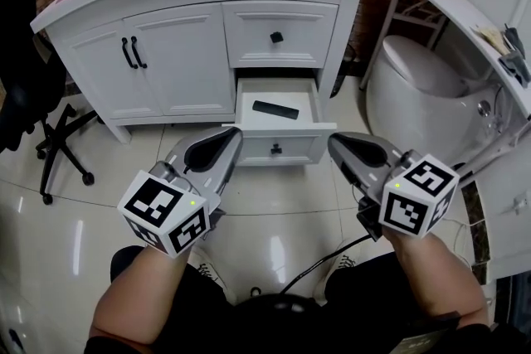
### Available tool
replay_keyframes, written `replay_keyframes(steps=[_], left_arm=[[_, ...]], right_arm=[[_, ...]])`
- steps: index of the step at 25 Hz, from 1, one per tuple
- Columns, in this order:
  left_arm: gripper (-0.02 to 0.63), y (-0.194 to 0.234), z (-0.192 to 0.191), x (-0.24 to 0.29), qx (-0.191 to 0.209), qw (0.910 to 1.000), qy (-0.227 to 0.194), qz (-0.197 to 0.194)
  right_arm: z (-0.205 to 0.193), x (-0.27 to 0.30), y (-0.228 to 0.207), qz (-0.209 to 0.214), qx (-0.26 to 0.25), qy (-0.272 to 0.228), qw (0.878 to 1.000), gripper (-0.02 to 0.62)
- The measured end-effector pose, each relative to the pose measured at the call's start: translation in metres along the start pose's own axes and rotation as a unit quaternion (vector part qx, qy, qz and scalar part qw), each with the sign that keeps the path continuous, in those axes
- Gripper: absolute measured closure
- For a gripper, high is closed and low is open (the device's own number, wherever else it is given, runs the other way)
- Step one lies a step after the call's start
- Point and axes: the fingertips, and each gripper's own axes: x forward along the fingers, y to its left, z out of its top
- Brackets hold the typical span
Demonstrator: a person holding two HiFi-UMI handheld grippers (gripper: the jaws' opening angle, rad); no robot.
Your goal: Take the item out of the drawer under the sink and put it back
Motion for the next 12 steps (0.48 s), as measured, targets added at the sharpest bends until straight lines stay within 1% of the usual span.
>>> replay_keyframes(steps=[6,12], left_arm=[[0.6,0.0009,0.0012,-0.0039,0.002,1.0,-0.002,0.001],[0.601,0.0023,0.0017,-0.0029,0.001,1.0,-0.001,0.0]], right_arm=[[-0.0019,-0.0016,-0.0044,-0.01,0.0,0.002,1.0,0.589],[0.0005,0.0018,-0.0054,-0.01,-0.005,0.002,1.0,0.589]])
